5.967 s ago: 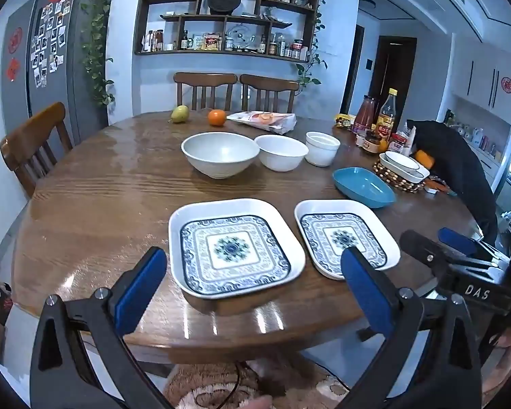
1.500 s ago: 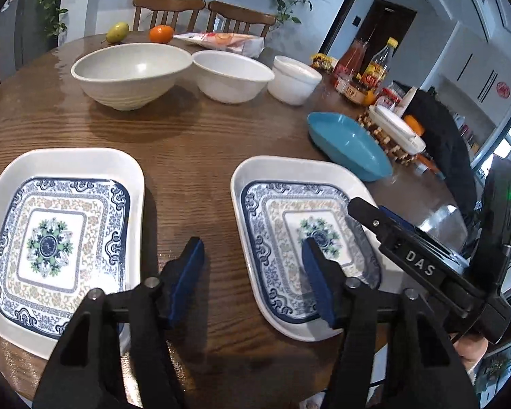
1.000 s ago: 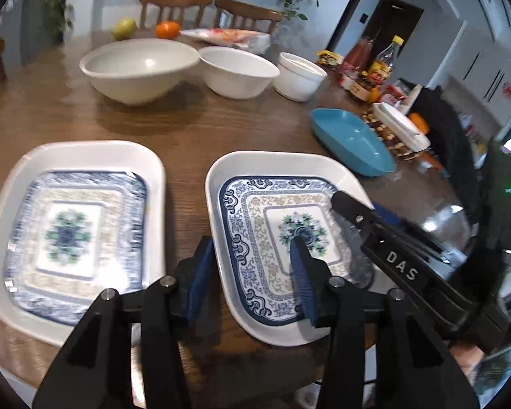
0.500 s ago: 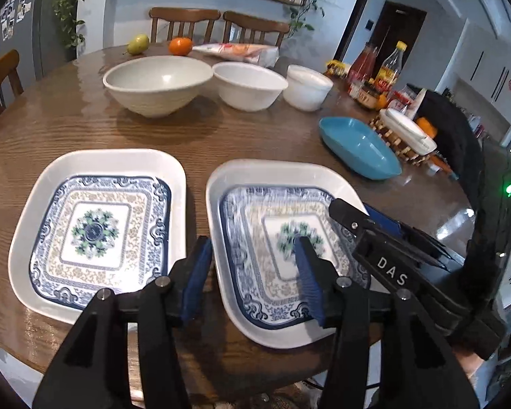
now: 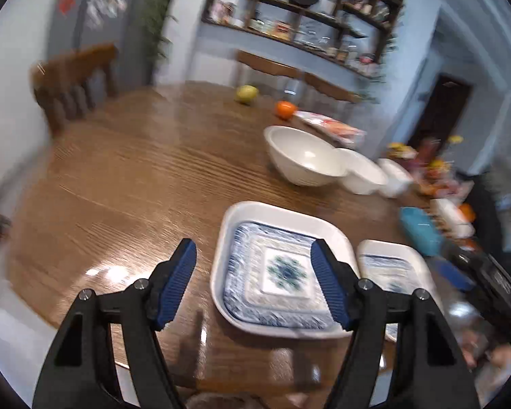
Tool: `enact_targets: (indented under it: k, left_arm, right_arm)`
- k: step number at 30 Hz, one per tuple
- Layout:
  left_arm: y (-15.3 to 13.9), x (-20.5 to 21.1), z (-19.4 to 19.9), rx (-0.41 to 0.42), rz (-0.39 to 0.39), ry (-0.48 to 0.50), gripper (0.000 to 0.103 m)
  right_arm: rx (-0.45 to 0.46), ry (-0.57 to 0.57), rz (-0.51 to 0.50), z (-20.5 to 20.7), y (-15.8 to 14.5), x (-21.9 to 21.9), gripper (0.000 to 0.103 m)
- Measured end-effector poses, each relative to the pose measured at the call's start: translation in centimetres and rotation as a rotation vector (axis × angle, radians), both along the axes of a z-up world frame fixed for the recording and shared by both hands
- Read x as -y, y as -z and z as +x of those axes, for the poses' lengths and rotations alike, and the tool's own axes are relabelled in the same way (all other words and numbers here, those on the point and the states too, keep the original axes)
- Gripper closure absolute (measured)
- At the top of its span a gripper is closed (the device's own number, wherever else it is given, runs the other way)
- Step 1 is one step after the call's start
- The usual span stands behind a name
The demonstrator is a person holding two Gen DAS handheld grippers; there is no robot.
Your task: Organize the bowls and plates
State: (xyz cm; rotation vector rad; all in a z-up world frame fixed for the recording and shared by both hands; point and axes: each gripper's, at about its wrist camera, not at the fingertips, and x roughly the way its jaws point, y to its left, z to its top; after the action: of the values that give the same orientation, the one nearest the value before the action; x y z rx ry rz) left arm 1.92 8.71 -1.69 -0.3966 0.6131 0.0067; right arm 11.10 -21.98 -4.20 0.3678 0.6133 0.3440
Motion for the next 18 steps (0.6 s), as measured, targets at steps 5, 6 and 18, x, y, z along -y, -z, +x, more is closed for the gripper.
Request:
enact_targets:
  k: [5,6,18]
  left_arm:
    - [-0.6,-1.8,-0.9,0.042,-0.026,-0.002,0.034]
    - [-0.5,-2.2,-0.9,0.046,-0.046,0.013,0.034]
    - [1.3,-3.9,0.2,-0.035,-0.062,-0.032,0.039]
  right_arm:
    - [-0.108,-0.165,0.243,1.6,-0.4,-2.7,0.025]
    - [-0.113,-0.163,0.235,1.6,-0.5,-3.3,0.025]
    - [-0.144,-0.149,-0.025,2.9,0.9,-7.5,0.025]
